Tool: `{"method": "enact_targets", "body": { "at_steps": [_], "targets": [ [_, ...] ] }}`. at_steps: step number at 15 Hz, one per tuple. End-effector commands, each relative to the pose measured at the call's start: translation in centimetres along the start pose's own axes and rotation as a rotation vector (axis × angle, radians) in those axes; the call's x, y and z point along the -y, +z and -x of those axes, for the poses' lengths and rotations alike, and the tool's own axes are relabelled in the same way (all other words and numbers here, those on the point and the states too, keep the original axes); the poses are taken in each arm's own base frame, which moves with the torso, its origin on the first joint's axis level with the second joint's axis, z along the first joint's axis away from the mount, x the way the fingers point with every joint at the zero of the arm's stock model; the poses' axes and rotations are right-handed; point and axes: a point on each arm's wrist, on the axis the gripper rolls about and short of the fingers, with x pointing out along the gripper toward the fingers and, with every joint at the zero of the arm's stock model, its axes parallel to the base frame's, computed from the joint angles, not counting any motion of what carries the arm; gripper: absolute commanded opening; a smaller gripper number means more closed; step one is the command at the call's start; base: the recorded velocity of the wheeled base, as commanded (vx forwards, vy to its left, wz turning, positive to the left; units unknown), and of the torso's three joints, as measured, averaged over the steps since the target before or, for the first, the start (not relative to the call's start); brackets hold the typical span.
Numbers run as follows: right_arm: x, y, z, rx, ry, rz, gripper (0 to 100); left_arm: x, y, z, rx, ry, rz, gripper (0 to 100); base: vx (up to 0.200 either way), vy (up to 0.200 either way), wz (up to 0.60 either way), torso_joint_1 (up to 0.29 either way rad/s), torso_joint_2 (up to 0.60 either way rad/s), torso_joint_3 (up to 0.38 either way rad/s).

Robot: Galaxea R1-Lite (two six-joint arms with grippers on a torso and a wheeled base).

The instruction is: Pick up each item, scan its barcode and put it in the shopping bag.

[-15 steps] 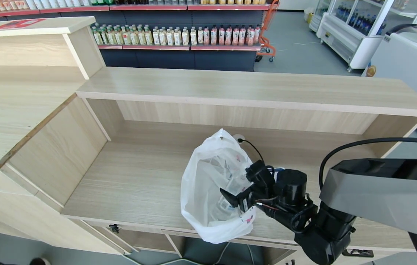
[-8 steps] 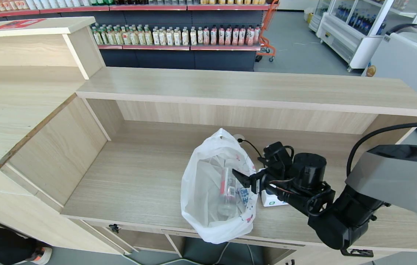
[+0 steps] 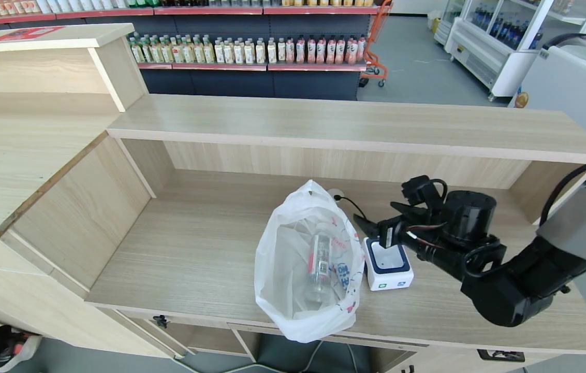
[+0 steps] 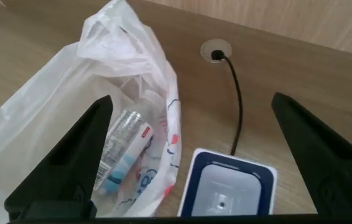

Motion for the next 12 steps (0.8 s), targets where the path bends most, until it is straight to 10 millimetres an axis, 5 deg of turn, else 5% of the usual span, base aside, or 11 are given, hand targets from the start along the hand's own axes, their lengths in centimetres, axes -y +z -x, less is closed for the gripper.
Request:
{"method": "enact_targets", "body": {
  "at_steps": [1, 6, 10, 12],
  "targets": [
    [4.3, 4.6, 4.7, 0.044, -0.139, 0.009, 100, 0.0, 0.0, 0.0, 0.002, 0.0, 0.001, 100, 0.0, 0.0, 0.0, 0.0, 0.0, 0.0],
    [7.0, 9.5, 19.0, -0.203, -0.526, 0.018, 100, 0.0, 0.0, 0.0, -0.001, 0.001, 0.004, 100, 0.0, 0.0, 0.0, 0.0, 0.0, 0.0],
    [6.0, 9.0, 24.8, -0.211, -0.665, 0.013, 100, 0.0, 0.0, 0.0, 0.001, 0.001, 0.005, 100, 0.0, 0.0, 0.0, 0.0, 0.0, 0.0],
    [5.4, 8.6, 26.2, -0.237, -0.683, 0.019, 100, 0.0, 0.0, 0.0, -0.001, 0.001, 0.004, 100, 0.0, 0.0, 0.0, 0.0, 0.0, 0.0]
  ]
}}
